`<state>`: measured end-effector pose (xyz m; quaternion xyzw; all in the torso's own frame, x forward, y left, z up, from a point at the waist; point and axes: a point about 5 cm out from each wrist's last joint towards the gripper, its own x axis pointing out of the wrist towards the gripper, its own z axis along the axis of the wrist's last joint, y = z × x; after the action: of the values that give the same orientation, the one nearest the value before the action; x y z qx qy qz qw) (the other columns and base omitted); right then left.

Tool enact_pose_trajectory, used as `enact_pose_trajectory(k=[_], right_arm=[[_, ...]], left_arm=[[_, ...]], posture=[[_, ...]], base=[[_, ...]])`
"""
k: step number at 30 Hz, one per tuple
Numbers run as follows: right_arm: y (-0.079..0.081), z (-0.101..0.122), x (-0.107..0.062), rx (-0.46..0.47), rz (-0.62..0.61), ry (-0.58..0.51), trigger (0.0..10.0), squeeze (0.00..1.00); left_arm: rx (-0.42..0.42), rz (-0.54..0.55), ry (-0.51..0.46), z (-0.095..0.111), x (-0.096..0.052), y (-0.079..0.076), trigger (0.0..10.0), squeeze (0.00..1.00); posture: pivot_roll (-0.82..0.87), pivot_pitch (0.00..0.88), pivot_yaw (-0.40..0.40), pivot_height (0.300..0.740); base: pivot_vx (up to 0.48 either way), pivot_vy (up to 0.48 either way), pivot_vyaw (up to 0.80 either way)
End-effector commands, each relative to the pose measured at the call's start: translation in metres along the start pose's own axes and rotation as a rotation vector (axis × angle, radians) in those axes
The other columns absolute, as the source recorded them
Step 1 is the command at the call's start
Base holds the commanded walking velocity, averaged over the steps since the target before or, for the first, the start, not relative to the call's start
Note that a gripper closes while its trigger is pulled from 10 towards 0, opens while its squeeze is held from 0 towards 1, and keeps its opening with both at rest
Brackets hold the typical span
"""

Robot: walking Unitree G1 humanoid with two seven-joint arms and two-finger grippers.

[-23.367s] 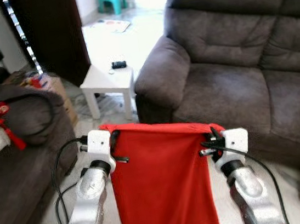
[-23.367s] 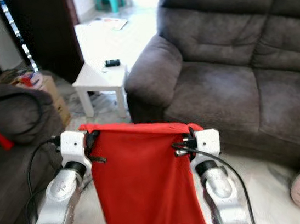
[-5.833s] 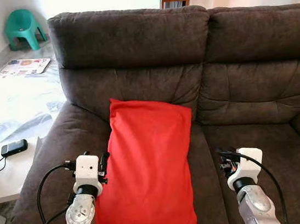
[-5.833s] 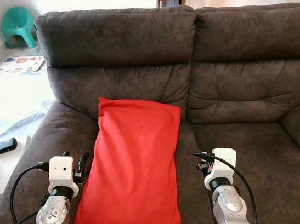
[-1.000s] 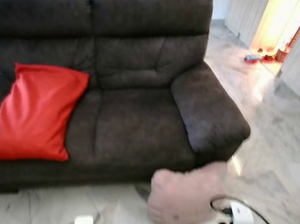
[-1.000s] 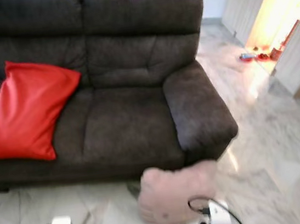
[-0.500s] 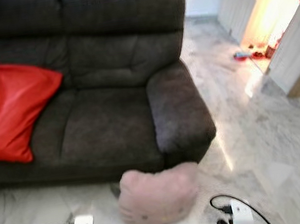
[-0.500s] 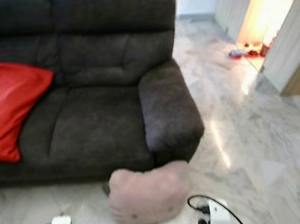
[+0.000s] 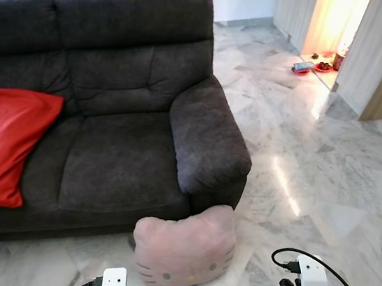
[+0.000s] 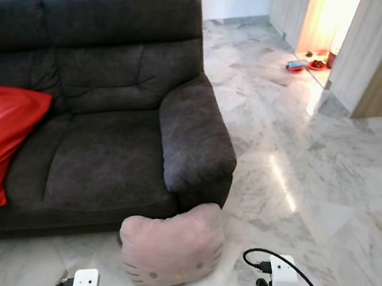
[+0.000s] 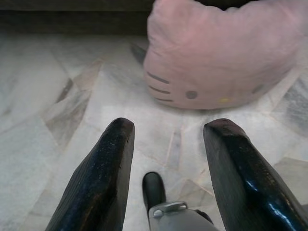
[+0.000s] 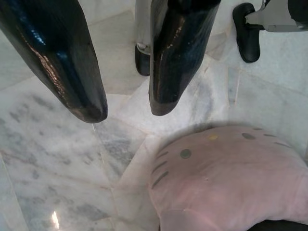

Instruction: Move the pillow to the sofa from floor

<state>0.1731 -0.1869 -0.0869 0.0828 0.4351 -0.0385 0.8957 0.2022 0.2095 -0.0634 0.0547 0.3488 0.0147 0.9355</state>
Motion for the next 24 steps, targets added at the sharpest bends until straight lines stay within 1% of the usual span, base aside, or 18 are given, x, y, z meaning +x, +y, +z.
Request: enact_pose_trajectory(k=[1,7,12,18,24], right_arm=[[-0.004,0.003,0.0,0.01,-0.015,-0.014,10.0,0.0],[-0.004,0.003,0.0,0.01,-0.015,-0.013,10.0,0.0],[-0.004,0.003,0.0,0.006,-0.014,-0.013,10.0,0.0],[-0.004,0.004,0.0,0.003,-0.01,-0.021,10.0,0.0],[-0.004,0.005,0.0,0.001,-0.007,-0.031,10.0,0.0]], left_arm=[[-0.008,-0.002,-0.012,0.002,0.001,-0.001,10.0,0.0],[0.006,-0.009,-0.001,0.0,0.0,-0.003,10.0,0.0],[0.001,-0.003,0.003,-0.001,0.0,-0.002,10.0,0.0],[-0.017,0.008,-0.037,0.005,0.001,-0.001,10.0,0.0],[-0.018,0.014,-0.085,0.013,0.002,-0.002,10.0,0.0]], posture=[[0.0,0.0,-0.078,0.74],[0.0,0.0,-0.079,0.74],[0.0,0.0,-0.079,0.74],[0.0,0.0,-0.079,0.74],[0.0,0.0,-0.08,0.74]], base=[[0.0,0.0,0.0],[0.0,0.0,0.0],[0.0,0.0,0.0],[0.0,0.0,0.0],[0.0,0.0,0.0]])
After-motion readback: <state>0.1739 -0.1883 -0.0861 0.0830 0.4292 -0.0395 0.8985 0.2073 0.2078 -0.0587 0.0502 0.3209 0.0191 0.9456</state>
